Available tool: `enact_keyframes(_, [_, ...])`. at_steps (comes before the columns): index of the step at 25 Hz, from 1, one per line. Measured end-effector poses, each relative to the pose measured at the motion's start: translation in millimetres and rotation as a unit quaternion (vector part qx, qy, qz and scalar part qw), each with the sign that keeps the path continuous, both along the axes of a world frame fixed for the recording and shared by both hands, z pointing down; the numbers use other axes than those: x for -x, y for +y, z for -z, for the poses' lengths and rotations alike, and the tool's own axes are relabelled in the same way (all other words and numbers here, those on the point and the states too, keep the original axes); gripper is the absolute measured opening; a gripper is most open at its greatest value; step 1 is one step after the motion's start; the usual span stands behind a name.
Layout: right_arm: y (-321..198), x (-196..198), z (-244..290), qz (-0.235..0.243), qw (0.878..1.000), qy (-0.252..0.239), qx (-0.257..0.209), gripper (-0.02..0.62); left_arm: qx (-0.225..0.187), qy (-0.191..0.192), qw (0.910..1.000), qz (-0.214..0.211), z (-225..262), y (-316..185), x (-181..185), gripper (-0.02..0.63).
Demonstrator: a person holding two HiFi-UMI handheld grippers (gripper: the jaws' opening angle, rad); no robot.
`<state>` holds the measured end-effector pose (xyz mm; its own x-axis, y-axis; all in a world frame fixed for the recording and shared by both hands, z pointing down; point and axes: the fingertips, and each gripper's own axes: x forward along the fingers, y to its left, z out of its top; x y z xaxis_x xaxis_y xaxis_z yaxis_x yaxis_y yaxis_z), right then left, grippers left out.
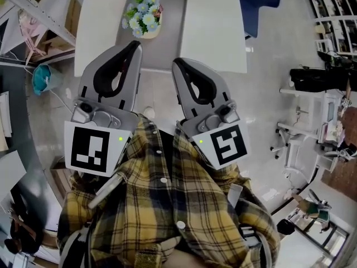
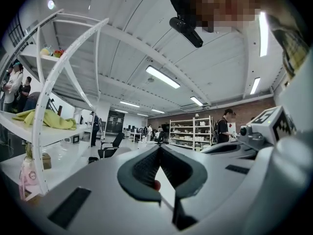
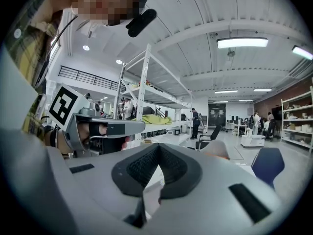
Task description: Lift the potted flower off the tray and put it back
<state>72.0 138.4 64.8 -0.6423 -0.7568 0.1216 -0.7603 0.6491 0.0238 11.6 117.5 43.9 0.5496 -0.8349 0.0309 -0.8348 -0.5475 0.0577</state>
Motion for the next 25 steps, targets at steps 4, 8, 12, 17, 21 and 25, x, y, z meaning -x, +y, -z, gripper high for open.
enact_keyframes(4, [-40.3,16.0,4.9,-0.016,1.000,0.000,-0.001,-0.002,0.000,-0.005,0.9998,-0.018,4.0,-42.4,13.5,0.009])
enact_keyframes(8, [-78.9,33.2,9.0,-0.039,0.999,-0.001,-0.001,-0.002,-0.002,-0.010,0.9993,-0.037,9.0,-81.7,32.2,0.009])
enact_keyframes(12, [-109.5,51.5,11.2,-0.060,0.998,-0.001,-0.006,-0.002,0.003,-0.015,0.9982,-0.058,8.3,-111.2,51.3,0.009])
enact_keyframes(17, [-136.1,73.0,0.7,-0.087,0.996,0.004,0.013,-0.002,0.016,-0.023,0.9960,-0.085,-2.5,-140.9,68.5,0.009])
enact_keyframes(21, [-148.8,80.2,-7.1,-0.102,0.994,0.006,0.027,-0.002,0.031,-0.027,0.9937,-0.104,-12.8,-155.1,73.1,0.009])
enact_keyframes(25, [-159.5,75.9,-10.9,-0.108,0.993,0.013,0.035,-0.002,0.042,-0.032,0.9924,-0.111,-20.6,-164.3,69.9,0.009])
